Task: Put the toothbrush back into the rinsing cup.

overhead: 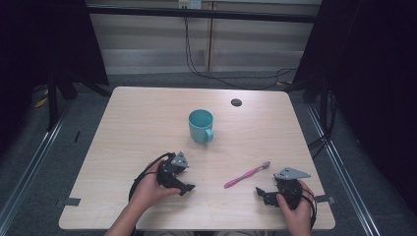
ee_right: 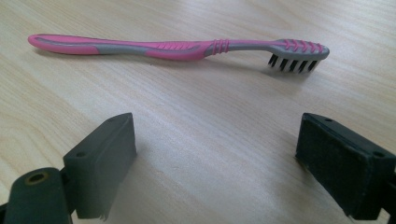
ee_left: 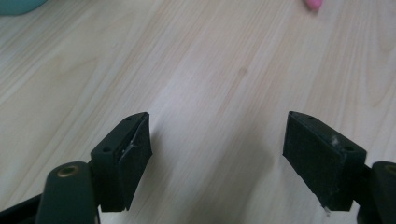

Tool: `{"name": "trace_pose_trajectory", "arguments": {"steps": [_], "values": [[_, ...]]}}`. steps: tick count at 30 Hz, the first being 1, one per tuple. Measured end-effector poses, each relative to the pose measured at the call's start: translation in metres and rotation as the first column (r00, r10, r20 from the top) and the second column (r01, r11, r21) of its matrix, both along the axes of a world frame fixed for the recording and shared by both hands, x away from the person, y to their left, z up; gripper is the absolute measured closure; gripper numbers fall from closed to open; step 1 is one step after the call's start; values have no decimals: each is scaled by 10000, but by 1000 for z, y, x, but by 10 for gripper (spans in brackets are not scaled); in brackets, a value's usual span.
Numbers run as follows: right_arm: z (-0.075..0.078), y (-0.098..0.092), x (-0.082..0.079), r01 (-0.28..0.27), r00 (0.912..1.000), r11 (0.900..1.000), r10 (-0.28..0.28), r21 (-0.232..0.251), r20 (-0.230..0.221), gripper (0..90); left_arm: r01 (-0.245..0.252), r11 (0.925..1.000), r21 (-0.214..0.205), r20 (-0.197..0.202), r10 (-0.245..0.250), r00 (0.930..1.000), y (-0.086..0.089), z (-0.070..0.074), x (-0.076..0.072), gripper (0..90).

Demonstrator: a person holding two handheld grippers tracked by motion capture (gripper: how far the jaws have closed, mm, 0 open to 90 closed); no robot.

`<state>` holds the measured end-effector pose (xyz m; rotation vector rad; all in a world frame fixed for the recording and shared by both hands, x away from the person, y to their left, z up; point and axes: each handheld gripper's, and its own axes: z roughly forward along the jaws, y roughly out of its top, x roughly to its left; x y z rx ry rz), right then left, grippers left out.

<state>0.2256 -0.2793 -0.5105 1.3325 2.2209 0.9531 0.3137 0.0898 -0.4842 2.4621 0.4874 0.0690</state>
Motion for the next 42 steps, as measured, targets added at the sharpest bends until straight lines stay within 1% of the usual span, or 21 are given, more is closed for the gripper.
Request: {"name": "trace_pose_trajectory", "arguments": {"steps": [1,2,3,4,7,8,11,12,14,16,19,21,26,27,31,33,35,36,39,41,42], "values": [[0,0,0,-1,10000,10000,1,-1,-1,113,0,10000,0,0,0,10000,0,0,0,234],[0,0,0,1,10000,10000,-1,1,1,113,157,9998,106,-74,-156,9999,-8,5,0,237],[0,0,0,0,10000,10000,0,-1,1,113,157,9998,106,-74,-156,9999,-8,5,0,240],[0,0,0,15,10000,10000,-15,11,-14,113,334,9992,219,-130,-331,9994,-17,8,1,246],[0,0,0,0,10000,10000,0,1,-1,113,490,9980,396,-158,-484,9987,-23,11,1,253],[0,0,0,-1,10000,10000,1,-1,2,113,629,9969,465,-297,-615,9977,-30,14,2,256],[0,0,0,-2,10000,10000,2,-2,1,113,669,9965,510,-331,-652,9973,-34,16,2,270],[0,0,0,-3,10000,10000,3,-1,0,112,797,9942,721,-408,-769,9962,-39,19,3,277],[0,0,0,-3,10000,10000,3,-1,0,113,832,9935,771,-503,-795,9956,-43,19,3,288],[0,0,0,-6,10000,10000,6,-2,2,113,999,9897,1022,-648,-935,9935,-51,20,3,300],[0,0,0,-13,10000,10000,13,-4,2,113,1145,9865,1168,-817,-1053,9911,-58,21,4,315],[0,0,0,-13,10000,10000,13,-4,0,113,1173,9846,1300,-811,-1074,9909,-63,21,4,318],[0,0,0,-12,10000,10000,12,2,-2,113,1316,9818,1370,-875,-1204,9889,-71,23,7,330],[0,0,0,0,10000,10000,0,10,-16,113,1241,9832,1341,-879,-1130,9897,-73,24,6,332],[0,0,0,2,10000,10000,-2,13,-18,113,1298,9812,1429,-971,-1166,9884,-81,26,6,343],[0,0,0,-1,10000,10000,1,10,-14,113,1443,9783,1487,-1007,-1302,9864,-88,27,7,350],[0,0,0,1,10000,10000,-1,16,-19,113,1400,9782,1531,-1075,-1244,9864,-90,27,7,360],[0,0,0,-2,10000,10000,2,16,-18,113,1441,9756,1654,-1131,-1264,9855,-93,28,8,366],[0,0,0,-4,10000,10000,4,8,-15,113,1451,9747,1702,-1214,-1254,9847,-100,30,9,370],[0,0,0,-3,10000,10000,3,8,-15,113,1549,9716,1787,-1229,-1342,9833,-105,31,9,373],[0,0,0,1,10000,10000,-1,14,-20,113,1526,9729,1740,-1233,-1322,9835,-108,30,9,377]]}}
